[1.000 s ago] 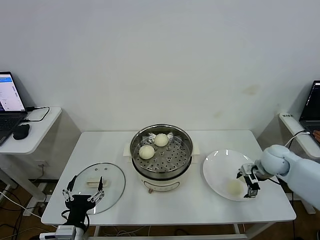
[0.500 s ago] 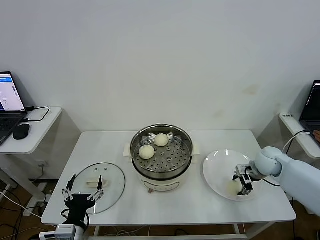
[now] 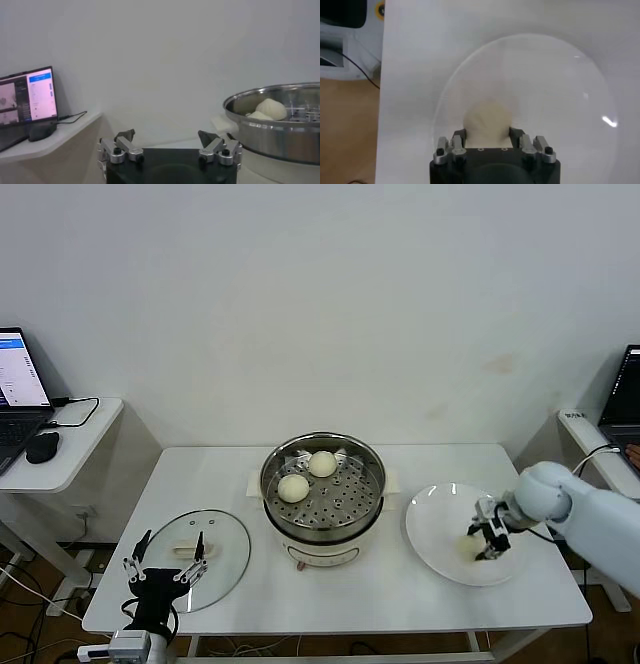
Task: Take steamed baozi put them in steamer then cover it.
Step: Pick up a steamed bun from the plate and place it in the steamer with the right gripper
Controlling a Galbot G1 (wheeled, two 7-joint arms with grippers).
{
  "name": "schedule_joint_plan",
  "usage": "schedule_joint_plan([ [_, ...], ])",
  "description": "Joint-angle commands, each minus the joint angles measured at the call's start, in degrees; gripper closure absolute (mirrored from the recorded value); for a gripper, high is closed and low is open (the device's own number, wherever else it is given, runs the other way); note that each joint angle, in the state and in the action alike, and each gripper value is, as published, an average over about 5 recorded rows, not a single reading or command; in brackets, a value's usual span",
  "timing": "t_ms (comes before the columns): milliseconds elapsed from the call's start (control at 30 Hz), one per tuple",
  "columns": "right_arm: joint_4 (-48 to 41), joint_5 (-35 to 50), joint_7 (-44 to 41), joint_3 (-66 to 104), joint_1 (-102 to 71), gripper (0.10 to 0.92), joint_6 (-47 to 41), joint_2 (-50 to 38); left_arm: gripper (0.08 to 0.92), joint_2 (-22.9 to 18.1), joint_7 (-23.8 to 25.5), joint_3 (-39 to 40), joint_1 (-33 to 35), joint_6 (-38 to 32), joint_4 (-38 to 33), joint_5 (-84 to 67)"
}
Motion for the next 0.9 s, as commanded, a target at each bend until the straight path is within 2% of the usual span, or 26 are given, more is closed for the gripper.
schedule_joint_plan([
  [33,0.6,6.8,-1.1,-3.7,15.2,0.474,-0.5,-1.1,0.177,0.1,0.0,0.0,0.0,0.0,-0.2,-0.1],
  [367,0.4,15.9,-0.9,-14.3,35.2,0.474,1.2,7.8,0.177,0.2,0.1,0.0,-0.1,0.0,-0.7,0.0],
  [633,2.4,20.9,2.0,-23.3,39.7,0.474,6.3,18.9,0.177,-0.3,0.0,-0.6,-0.1,-0.2,-0.5,-0.1],
  [900,0.9,17.1,5.9,-29.1,35.5,0.474,15.7,28.1,0.177,-0.6,-0.2,-1.6,-0.4,-0.2,-0.4,-0.2],
])
